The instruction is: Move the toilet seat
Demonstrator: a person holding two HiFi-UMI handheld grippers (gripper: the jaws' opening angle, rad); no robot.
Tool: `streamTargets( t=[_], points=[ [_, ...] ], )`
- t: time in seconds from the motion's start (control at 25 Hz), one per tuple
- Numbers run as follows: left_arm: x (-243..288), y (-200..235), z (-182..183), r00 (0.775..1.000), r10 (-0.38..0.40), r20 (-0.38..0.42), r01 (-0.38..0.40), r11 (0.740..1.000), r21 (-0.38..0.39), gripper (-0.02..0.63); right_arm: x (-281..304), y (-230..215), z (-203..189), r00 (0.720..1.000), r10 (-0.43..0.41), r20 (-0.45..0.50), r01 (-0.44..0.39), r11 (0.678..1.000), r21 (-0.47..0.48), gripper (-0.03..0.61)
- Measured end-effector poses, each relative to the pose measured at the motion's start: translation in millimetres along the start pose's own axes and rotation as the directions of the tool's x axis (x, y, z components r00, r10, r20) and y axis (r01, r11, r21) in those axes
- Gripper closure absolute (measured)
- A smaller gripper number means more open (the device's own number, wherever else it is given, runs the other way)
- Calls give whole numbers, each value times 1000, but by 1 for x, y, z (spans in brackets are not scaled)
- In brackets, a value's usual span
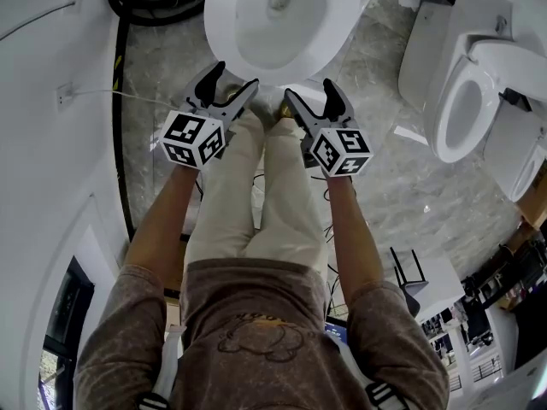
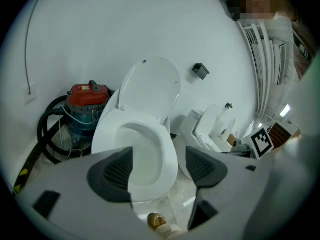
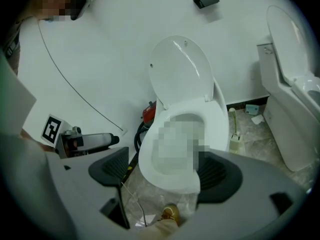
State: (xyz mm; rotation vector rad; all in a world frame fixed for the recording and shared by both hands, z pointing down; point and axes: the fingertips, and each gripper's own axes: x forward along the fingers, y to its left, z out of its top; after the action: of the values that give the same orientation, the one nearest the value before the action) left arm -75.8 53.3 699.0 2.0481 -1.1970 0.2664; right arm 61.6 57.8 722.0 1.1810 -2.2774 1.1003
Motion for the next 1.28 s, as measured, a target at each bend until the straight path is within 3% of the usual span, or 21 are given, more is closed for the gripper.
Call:
streamTargets(
  t=[0.76,1.28],
  points=[
    [32,59,-81,984,56,-168,-71,994,-89,272,45,-16,-86,988,7,-154,9,995,101,146],
    [49,84,-112,964,34,-262,-62,993,-100,273,73,-23,-113,980,1,-199,24,992,127,149]
  ],
)
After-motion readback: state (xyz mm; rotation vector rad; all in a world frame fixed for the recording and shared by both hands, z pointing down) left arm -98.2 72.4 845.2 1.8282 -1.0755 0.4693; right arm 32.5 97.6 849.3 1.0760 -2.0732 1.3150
